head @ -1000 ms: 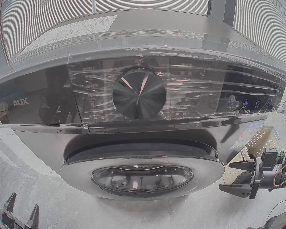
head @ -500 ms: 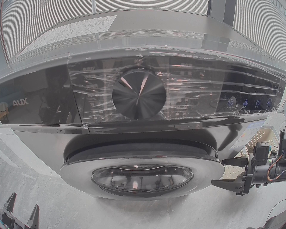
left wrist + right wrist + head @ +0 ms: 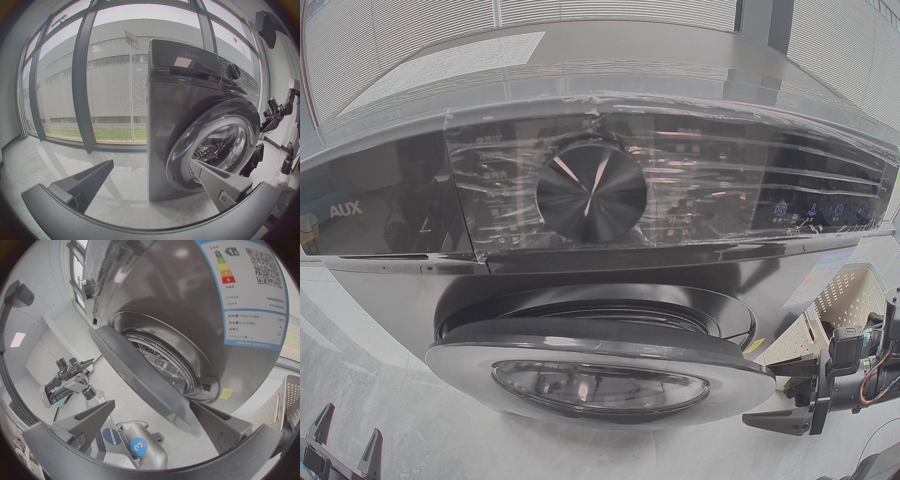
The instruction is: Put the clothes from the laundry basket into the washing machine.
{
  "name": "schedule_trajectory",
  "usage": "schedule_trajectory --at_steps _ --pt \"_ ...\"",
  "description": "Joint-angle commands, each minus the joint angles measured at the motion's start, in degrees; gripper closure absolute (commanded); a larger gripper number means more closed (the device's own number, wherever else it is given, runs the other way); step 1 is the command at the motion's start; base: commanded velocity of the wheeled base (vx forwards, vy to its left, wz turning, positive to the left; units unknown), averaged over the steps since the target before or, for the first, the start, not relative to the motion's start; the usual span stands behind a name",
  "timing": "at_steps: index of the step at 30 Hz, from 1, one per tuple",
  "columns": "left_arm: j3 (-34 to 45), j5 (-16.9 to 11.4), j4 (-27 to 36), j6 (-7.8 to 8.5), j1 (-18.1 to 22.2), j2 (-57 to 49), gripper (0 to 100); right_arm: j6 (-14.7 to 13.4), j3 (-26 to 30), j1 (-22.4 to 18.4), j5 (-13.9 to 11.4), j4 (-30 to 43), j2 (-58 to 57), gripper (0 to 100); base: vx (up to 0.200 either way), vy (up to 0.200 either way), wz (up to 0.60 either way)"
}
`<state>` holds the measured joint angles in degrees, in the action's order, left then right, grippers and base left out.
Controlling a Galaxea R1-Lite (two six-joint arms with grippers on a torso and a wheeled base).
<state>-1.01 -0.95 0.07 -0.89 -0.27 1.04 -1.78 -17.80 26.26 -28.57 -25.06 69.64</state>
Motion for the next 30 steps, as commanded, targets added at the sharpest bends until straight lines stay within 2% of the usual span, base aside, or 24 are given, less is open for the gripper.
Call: schedule_trajectory --at_steps 1,4,8,11,14,20,26,30 --pt "0.9 0.0 -0.1 0.01 0.0 -1.0 0 -0.2 -1.4 -0.8 0.0 -0.6 -0.3 0 0.0 0.0 0.0" --pt "0.9 0.0 -0.1 0.01 0.0 -1.0 0 0.3 -4.2 -2.2 -0.1 -0.7 2.7 0 0.0 0.0 0.0" --pt "0.9 0.0 0.0 0.01 0.0 -1.0 0 0.4 -5.3 -1.1 0.0 -0.7 5.1 0 0.0 0.0 0.0" --pt "0.9 0.0 0.0 0.01 0.0 -1.0 0 0.2 -5.2 0.2 0.1 -0.8 5.9 0 -0.2 0.0 0.0" --pt "0.9 0.0 0.0 0.01 0.0 -1.0 0 0.1 -4.3 0.7 0.0 -0.7 5.8 0 -0.2 0.0 0.0" --pt "0.9 0.0 -0.1 0.01 0.0 -1.0 0 0.3 -0.5 2.0 0.1 -0.3 2.3 0 0.0 0.0 0.0" --pt "0.9 0.0 0.0 0.01 0.0 -1.0 0 0.1 -0.9 0.9 0.1 -1.0 2.3 0 0.0 0.0 0.0" --pt "0.9 0.0 0.1 0.01 0.0 -1.0 0 0.2 -3.6 -0.4 0.1 -1.8 6.0 0 -0.2 0.0 0.0"
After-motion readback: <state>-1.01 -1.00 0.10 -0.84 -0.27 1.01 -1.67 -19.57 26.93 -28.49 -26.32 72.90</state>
